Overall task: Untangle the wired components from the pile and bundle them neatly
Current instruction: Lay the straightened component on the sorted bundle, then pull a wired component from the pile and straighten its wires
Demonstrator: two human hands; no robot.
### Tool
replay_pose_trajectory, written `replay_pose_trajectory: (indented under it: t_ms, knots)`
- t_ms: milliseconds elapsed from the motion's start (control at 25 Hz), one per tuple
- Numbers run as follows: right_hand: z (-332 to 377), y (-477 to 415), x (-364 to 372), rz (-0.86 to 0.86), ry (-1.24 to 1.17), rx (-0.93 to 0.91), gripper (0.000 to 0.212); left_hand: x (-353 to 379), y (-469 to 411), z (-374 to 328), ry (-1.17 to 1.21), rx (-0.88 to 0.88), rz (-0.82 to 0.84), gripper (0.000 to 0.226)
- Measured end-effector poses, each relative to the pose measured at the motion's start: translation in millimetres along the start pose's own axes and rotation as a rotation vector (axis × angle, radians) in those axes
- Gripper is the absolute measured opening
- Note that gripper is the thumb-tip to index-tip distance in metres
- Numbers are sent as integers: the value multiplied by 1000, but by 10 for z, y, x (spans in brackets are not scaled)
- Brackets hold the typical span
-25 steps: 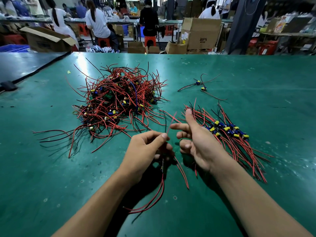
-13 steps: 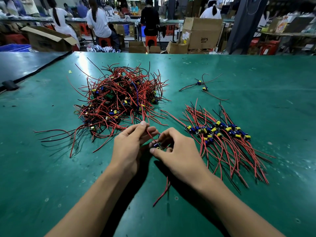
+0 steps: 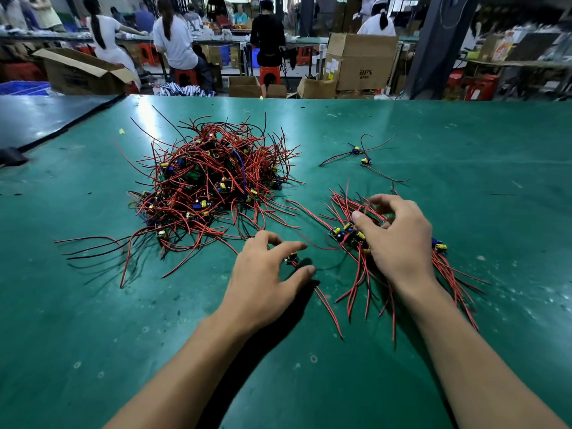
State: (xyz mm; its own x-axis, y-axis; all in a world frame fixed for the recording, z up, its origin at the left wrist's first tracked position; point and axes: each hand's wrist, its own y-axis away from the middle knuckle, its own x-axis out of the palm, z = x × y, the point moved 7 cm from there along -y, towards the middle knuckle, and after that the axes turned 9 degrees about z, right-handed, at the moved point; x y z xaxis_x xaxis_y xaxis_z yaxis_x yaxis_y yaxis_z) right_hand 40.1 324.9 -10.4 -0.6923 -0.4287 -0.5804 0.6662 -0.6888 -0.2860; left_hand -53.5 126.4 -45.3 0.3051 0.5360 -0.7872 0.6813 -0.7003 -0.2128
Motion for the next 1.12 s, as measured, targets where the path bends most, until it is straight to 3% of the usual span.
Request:
replay_pose_trajectory:
  t_ms: [80, 200, 320, 440, 520, 680, 840, 1120]
  knots:
    - [164, 30, 90, 128, -80, -125, 15, 40, -8, 38, -126, -42, 23, 43]
    - [391, 190, 331, 372, -120, -268, 9, -6, -20, 77, -79, -68, -29, 33]
    - [510, 291, 378, 308, -154, -348, 22, -31, -34, 107, -38, -44, -27, 20]
    - [607, 368, 349, 180, -204, -425, 18, -43, -31, 105, -11, -26, -14, 17]
    - [633, 430, 486, 259, -110, -458, 18, -81, -30, 126, 6, -44, -58, 18]
    - [451, 501, 793, 516, 284, -302, 37, -152, -21, 233, 17, -122, -130, 27]
    - [408, 417, 534, 320, 440, -172, 51, -211, 5, 256, 80, -149, -192, 32]
    - [153, 252, 236, 310, 664, 60, 31, -227, 33, 158, 135, -78, -206, 32]
